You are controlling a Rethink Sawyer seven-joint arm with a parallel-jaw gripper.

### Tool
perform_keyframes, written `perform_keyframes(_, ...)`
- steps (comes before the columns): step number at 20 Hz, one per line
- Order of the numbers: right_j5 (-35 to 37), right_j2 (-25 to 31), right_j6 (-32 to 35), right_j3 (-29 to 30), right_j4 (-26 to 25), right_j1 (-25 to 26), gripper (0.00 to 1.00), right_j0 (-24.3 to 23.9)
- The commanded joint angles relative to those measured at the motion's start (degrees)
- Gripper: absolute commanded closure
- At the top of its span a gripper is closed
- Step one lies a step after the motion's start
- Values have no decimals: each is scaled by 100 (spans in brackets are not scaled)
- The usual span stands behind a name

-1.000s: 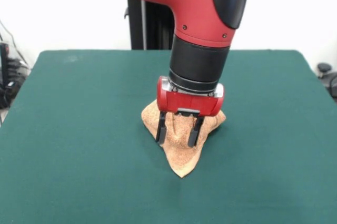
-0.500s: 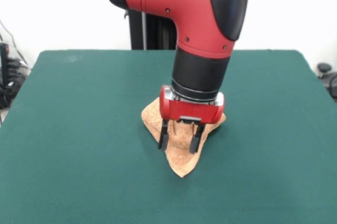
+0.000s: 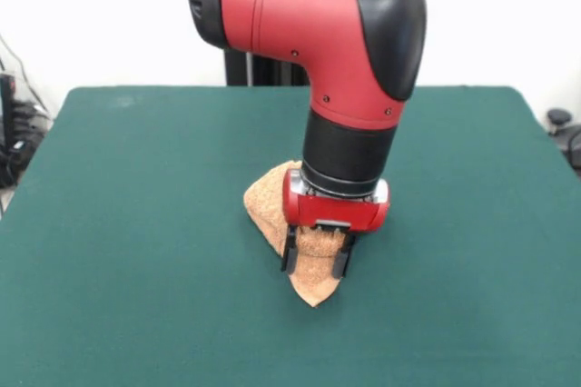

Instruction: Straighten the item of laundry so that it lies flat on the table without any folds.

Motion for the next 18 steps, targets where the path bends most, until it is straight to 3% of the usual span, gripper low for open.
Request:
perform_keyframes(1, -203, 374, 1443, 111, 300, 581, 0, 202)
perform_keyframes(7, -377, 409, 1455, 234, 342, 728, 0, 179)
perform_keyframes(18, -187, 347, 1487, 869, 385, 395, 0, 229)
